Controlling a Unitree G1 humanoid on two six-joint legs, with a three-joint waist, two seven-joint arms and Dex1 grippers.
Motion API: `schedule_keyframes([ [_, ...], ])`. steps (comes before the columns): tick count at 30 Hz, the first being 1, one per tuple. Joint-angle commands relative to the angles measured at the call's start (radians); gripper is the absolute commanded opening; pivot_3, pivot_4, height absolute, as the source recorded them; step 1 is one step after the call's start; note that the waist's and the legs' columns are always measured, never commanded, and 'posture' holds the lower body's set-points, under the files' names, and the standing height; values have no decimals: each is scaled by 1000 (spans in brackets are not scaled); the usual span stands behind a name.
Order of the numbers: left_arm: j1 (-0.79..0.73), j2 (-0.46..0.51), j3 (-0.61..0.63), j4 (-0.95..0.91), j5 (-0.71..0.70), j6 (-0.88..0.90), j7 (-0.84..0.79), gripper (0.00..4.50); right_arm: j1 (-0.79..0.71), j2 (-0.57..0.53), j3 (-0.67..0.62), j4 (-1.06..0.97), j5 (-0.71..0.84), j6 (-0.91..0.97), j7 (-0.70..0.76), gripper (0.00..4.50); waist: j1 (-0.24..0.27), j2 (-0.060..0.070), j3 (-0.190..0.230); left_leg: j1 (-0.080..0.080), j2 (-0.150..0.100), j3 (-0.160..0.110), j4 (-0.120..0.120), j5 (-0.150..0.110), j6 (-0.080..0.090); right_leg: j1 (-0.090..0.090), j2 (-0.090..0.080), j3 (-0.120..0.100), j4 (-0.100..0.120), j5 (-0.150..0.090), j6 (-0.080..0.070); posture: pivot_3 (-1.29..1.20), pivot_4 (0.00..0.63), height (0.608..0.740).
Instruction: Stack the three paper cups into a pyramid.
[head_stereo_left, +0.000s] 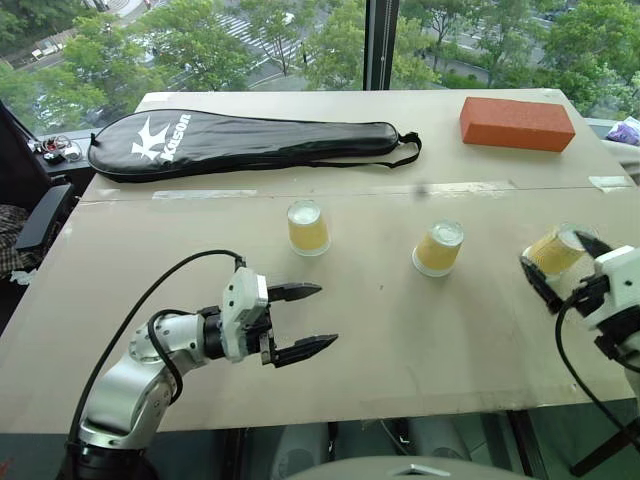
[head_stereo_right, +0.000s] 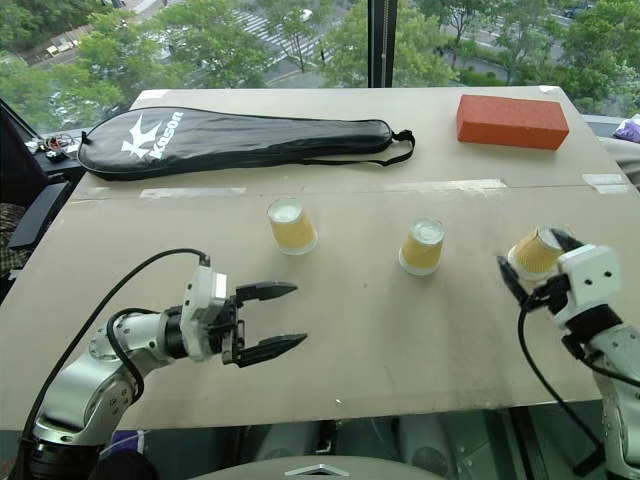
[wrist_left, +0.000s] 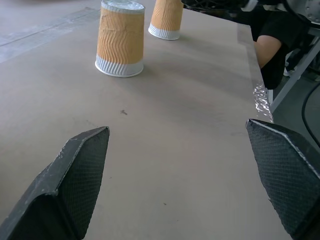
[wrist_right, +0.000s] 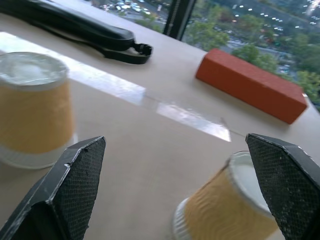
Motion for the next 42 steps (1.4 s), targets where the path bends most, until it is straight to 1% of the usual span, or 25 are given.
schedule_keyframes([
  [1,10,-2,11,-21,3,-56,-30,4500,-44,-11,-43,20,-27,53,-77,4438,0,0,0,0,0,0,0,0,0,0,0,0,0,0,0,0,150,740],
  [3,15,-5,10,-14,7,-68,-32,4500,-74,-21,-47,43,-46,80,-107,4438,-1,0,0,0,0,0,0,0,0,0,0,0,0,0,0,0,150,740],
  [6,26,-9,10,-12,8,-80,-31,4500,-121,-24,-50,67,-27,151,-133,4438,-2,0,0,0,0,0,0,0,0,0,0,0,0,0,0,0,150,740],
  [12,56,-12,17,-17,11,-102,-30,4500,-215,-2,-53,95,46,292,-172,4438,-5,0,0,0,0,0,-1,0,0,0,0,0,0,0,0,0,150,740],
  [14,65,-14,21,-16,14,-109,-28,4500,-235,-5,-40,93,47,295,-170,4438,-5,1,0,0,0,0,-1,0,0,0,0,0,0,0,0,0,150,740],
  [21,106,-15,24,-40,11,-117,-18,4500,-234,-45,-4,4,130,302,-43,4438,-6,2,1,0,0,0,-2,0,1,-1,0,0,-1,0,0,0,150,740],
  [25,123,-12,23,-77,2,-106,1,4500,-221,-60,5,22,103,286,-39,4438,-4,1,1,0,0,0,-2,0,1,-1,0,0,-1,0,0,0,150,740],
  [29,130,-8,32,-100,-8,-96,12,4500,-220,-63,-8,59,50,278,-84,4438,-5,1,1,-1,0,0,-2,0,1,-1,0,0,-1,0,0,0,150,740],
  [32,130,-6,36,-102,-12,-94,14,4500,-222,-56,-2,45,82,253,-38,4438,-5,1,1,-1,0,0,-2,0,1,-1,0,0,-1,0,0,0,150,740],
  [35,126,-6,38,-104,-15,-89,17,4500,-219,-48,28,-19,176,284,38,4438,-7,2,1,-1,0,0,-3,0,1,-2,1,0,-1,0,0,0,150,740],
  [37,127,-6,40,-104,-16,-86,16,4500,-216,-56,65,-51,205,294,82,4438,-8,1,1,0,1,0,-4,0,1,-2,1,1,-1,0,0,0,150,740],
  [39,127,-6,41,-105,-16,-84,17,4500,-229,-52,106,-70,234,323,95,4438,-7,1,1,0,1,0,-4,0,1,-2,1,0,-1,0,0,0,150,740],
  [42,124,-5,43,-107,-17,-78,18,4500,-272,-53,195,-46,211,324,112,4438,-7,1,1,-1,1,0,-4,0,1,-3,1,0,-1,0,0,0,150,740],
])
